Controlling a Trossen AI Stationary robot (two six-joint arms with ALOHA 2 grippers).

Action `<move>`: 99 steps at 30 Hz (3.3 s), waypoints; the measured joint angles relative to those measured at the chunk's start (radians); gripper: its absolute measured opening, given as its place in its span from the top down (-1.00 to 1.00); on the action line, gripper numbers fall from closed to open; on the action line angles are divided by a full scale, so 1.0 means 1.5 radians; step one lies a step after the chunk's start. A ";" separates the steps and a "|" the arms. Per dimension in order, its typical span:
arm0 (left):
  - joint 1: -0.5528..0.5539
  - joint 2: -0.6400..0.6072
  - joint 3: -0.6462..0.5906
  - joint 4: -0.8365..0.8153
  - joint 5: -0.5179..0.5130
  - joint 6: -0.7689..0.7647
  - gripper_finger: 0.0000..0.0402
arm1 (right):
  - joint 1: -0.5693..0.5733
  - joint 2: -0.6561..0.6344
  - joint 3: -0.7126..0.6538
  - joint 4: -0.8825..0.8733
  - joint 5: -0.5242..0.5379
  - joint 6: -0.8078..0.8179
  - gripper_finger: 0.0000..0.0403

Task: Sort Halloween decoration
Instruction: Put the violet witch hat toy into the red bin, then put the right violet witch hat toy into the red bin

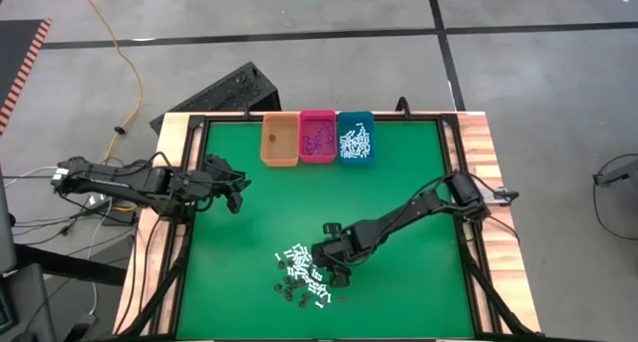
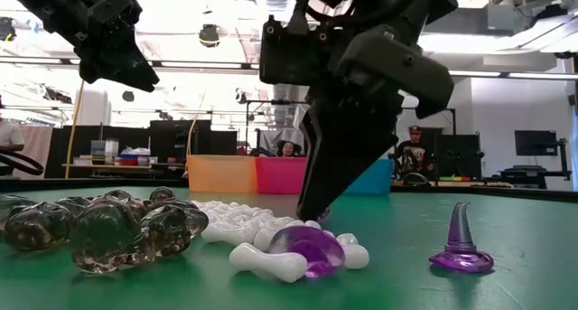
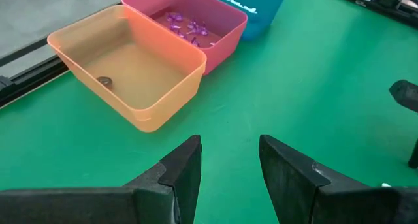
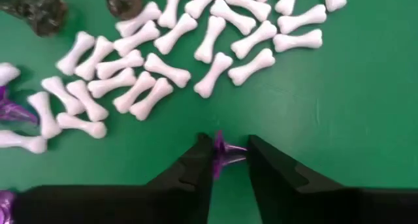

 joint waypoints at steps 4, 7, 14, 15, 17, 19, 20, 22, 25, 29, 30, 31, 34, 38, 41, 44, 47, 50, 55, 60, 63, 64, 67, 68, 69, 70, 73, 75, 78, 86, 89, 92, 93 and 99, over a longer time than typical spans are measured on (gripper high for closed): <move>0.000 0.000 0.000 0.000 0.000 0.001 0.28 | 0.000 -0.001 0.001 0.005 0.003 -0.005 0.72; 0.000 0.000 0.000 0.000 0.000 0.001 0.28 | 0.000 -0.002 0.002 0.005 0.005 -0.006 0.92; 0.000 0.000 0.000 -0.001 0.000 0.001 0.28 | -0.012 -0.007 0.001 0.007 0.004 -0.012 0.91; 0.000 0.000 0.000 -0.001 0.000 0.001 0.28 | -0.015 -0.010 0.000 0.006 0.004 -0.017 0.92; 0.000 0.000 0.000 -0.001 0.000 0.001 0.28 | -0.025 -0.011 0.002 0.004 0.005 -0.030 0.92; 0.000 0.000 0.000 -0.001 -0.001 0.001 0.28 | -0.038 -0.015 0.010 -0.008 0.005 -0.051 0.92; 0.000 0.000 0.000 -0.002 0.000 0.001 0.28 | -0.046 -0.016 0.014 -0.013 0.006 -0.063 0.92; 0.000 0.000 0.000 -0.004 0.000 0.001 0.28 | -0.063 -0.020 0.026 -0.015 0.007 -0.087 0.92; 0.000 0.000 0.000 -0.004 -0.001 0.006 0.28 | -0.093 -0.032 0.040 -0.036 0.012 -0.133 0.92; 0.000 0.000 0.000 -0.004 -0.001 0.009 0.28 | -0.145 -0.049 0.060 -0.058 0.026 -0.203 0.92; 0.000 0.000 0.000 -0.004 -0.001 0.009 0.28 | -0.160 -0.057 0.066 -0.061 0.033 -0.222 0.92; 0.000 0.000 0.000 -0.004 -0.001 0.009 0.28 | -0.176 -0.065 0.069 -0.066 0.044 -0.240 0.92; 0.000 0.001 0.000 -0.004 -0.001 0.009 0.28 | -0.234 -0.079 0.086 -0.079 0.060 -0.283 0.92; 0.000 0.003 0.000 -0.004 -0.001 0.010 0.28 | -0.317 -0.086 0.097 -0.054 0.064 -0.309 0.92; 0.000 0.007 0.000 -0.002 -0.004 0.011 0.28 | -0.375 -0.086 0.105 -0.037 0.064 -0.306 0.88; 0.000 0.008 0.000 -0.003 -0.013 0.011 0.28 | -0.420 -0.086 0.106 -0.017 0.064 -0.303 0.78; 0.000 0.008 0.000 -0.004 -0.013 0.010 0.28 | -0.452 -0.086 0.106 -0.016 0.060 -0.298 0.65; 0.000 0.007 0.000 -0.003 -0.013 0.010 0.28 | -0.466 -0.086 0.106 -0.018 0.060 -0.298 0.47; 0.000 0.007 0.000 -0.004 -0.013 0.008 0.28 | -0.460 -0.087 0.106 -0.041 -0.010 -0.267 0.13; 0.000 0.007 0.000 -0.004 -0.011 0.007 0.28 | -0.399 -0.090 0.106 -0.134 -0.269 -0.213 0.06; 0.000 0.007 0.000 -0.005 -0.011 0.007 0.28 | -0.332 -0.090 0.106 -0.180 -0.374 -0.162 0.11; 0.000 0.007 0.000 -0.005 -0.011 0.007 0.28 | -0.303 -0.090 0.106 -0.187 -0.383 -0.148 0.13; 0.000 0.007 0.000 -0.005 -0.011 0.006 0.28 | -0.206 -0.090 0.106 -0.187 -0.382 -0.119 0.19; 0.000 0.007 0.000 -0.005 -0.011 0.006 0.28 | -0.173 -0.090 0.106 -0.184 -0.372 -0.111 0.20; 0.000 0.007 0.000 -0.005 -0.011 0.006 0.28 | -0.138 -0.090 0.106 -0.181 -0.354 -0.104 0.21; 0.000 0.007 0.000 -0.005 -0.009 0.006 0.28 | -0.105 -0.090 0.106 -0.179 -0.328 -0.094 0.21; 0.000 0.007 0.000 -0.004 0.001 0.006 0.28 | -0.008 -0.086 0.106 -0.182 -0.215 -0.064 0.21; 0.000 0.007 0.000 -0.004 0.003 0.009 0.28 | 0.049 -0.085 0.106 -0.178 -0.139 -0.059 0.21; 0.000 0.007 0.000 -0.003 0.003 0.009 0.28 | 0.114 -0.076 0.106 -0.154 -0.042 -0.057 0.21; 0.000 0.008 0.000 -0.002 0.004 0.011 0.28 | 0.151 -0.020 0.106 -0.103 -0.015 0.028 0.22; 0.000 0.007 0.000 0.000 0.005 0.011 0.28 | 0.152 -0.010 0.105 -0.104 -0.017 0.030 0.22; 0.000 0.007 0.000 0.002 0.005 0.011 0.28 | 0.151 -0.010 0.106 -0.111 -0.026 0.036 0.22; 0.000 0.007 0.000 0.000 0.005 0.011 0.28 | 0.151 -0.010 0.106 -0.109 -0.026 0.040 0.22; 0.000 0.008 0.000 -0.003 0.005 0.011 0.28 | 0.151 -0.007 0.104 -0.104 -0.025 0.048 0.22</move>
